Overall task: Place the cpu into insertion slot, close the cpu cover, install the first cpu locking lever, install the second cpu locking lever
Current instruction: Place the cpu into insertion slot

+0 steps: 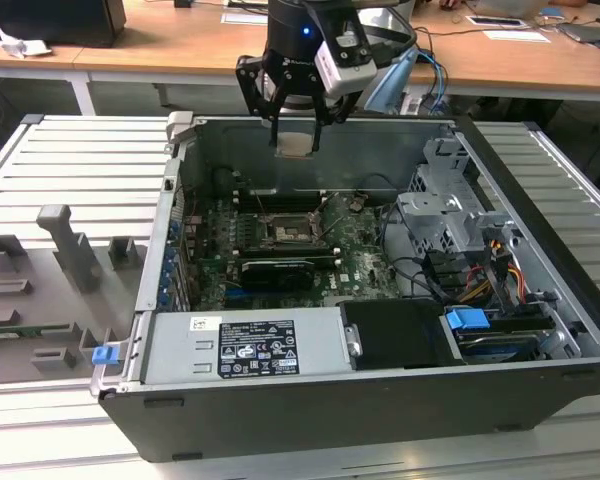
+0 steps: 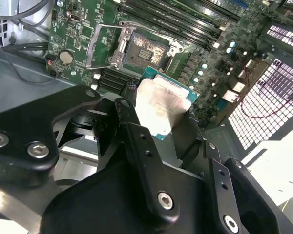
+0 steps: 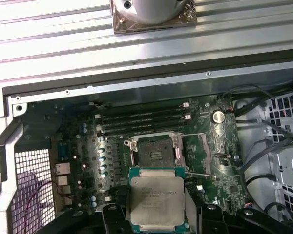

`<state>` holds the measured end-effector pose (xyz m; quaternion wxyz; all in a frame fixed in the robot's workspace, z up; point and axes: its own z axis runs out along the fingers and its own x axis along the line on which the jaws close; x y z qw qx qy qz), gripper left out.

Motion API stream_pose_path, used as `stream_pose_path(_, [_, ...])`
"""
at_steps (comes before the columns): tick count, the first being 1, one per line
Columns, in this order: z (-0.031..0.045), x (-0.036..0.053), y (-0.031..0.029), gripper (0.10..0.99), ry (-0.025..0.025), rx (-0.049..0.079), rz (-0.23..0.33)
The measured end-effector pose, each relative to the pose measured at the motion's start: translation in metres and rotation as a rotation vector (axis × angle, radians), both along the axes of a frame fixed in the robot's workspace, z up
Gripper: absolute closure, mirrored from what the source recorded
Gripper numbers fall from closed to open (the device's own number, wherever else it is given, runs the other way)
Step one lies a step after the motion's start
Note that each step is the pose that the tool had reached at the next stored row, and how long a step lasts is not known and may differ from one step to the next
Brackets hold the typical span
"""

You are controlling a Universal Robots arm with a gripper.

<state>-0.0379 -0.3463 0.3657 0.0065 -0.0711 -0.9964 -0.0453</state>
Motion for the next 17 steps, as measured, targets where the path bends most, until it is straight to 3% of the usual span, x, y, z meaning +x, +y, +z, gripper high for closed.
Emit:
stream_pose_path(5, [-0.0021, 0.0, 0.0, 0.553, 0.0, -0.002, -0.029])
stream_pose_path(10, [-0.0028, 0.0, 0.0, 0.553, 0.0002, -0.005, -0.114])
stream_pose_path(17, [-0.0036, 0.0, 0.0, 0.553, 0.0003, -0.005, -0.181])
